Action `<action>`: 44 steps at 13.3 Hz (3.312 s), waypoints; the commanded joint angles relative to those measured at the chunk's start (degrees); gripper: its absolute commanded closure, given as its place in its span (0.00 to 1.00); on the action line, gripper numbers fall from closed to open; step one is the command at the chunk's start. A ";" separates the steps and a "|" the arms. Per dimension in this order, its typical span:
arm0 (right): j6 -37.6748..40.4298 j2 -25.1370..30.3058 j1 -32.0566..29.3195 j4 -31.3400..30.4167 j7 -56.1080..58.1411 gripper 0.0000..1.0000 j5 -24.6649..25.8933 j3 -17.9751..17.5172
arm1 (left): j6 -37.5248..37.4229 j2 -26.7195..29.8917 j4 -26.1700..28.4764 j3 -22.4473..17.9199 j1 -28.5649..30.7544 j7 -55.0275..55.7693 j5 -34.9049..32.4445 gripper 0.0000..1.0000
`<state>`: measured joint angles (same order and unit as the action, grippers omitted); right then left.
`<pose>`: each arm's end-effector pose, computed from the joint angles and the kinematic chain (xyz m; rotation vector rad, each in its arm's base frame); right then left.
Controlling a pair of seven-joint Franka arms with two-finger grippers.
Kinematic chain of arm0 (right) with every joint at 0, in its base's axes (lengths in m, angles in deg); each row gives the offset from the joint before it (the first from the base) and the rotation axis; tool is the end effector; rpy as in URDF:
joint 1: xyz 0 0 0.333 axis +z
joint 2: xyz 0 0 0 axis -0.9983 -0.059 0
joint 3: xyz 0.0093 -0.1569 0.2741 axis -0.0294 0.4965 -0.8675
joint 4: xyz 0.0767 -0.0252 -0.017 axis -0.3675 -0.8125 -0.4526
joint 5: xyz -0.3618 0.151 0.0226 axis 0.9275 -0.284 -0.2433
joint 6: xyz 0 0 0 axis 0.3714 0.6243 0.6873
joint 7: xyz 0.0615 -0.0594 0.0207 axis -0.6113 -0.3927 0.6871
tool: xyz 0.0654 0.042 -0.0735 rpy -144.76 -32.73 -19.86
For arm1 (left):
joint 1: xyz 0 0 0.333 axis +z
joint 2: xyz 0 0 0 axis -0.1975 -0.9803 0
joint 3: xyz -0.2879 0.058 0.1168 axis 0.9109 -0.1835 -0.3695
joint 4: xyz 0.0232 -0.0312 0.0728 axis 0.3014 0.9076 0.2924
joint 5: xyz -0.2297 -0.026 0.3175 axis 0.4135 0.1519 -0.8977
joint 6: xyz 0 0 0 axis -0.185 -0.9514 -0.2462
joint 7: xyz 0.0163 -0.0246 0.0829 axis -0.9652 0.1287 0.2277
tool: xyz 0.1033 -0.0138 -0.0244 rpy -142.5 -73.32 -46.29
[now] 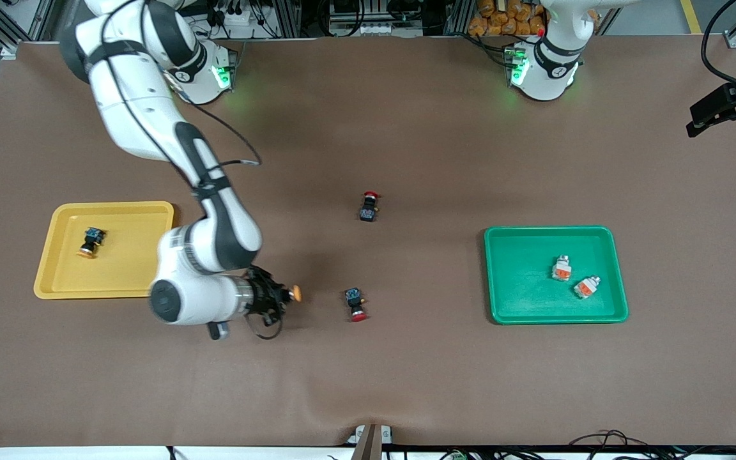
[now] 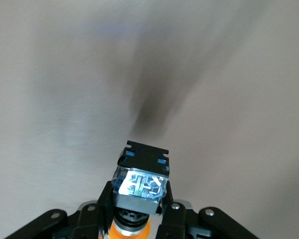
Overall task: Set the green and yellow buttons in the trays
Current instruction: 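Carry the yellow-capped button with the right gripper to the yellow tray, then lower the button into the yellow tray and open the right gripper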
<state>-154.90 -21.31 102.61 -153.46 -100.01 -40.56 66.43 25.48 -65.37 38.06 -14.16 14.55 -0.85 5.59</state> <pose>0.7055 0.2275 0.2468 -2.5186 1.5656 0.6367 0.5187 -0.0062 0.6759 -3.0997 -0.0748 0.0650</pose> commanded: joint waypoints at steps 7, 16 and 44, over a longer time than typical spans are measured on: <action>20.53 17.11 -12.10 -12.01 31.53 1.00 12.43 0.03 | -0.91 0.83 -0.62 -0.23 0.18 -0.21 1.67 0.00; 1.92 19.77 -21.50 -30.05 60.62 1.00 22.47 0.21 | -2.66 1.18 -2.91 -0.23 0.27 -0.38 1.67 0.00; 16.12 20.45 -18.20 -2.92 77.39 0.00 20.62 0.03 | -3.81 0.92 -2.47 0.03 0.27 -0.74 1.76 0.00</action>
<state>-141.70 -1.71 82.78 -160.51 -21.01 -19.95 65.92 22.46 -64.86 35.64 -13.98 14.52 -0.85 5.80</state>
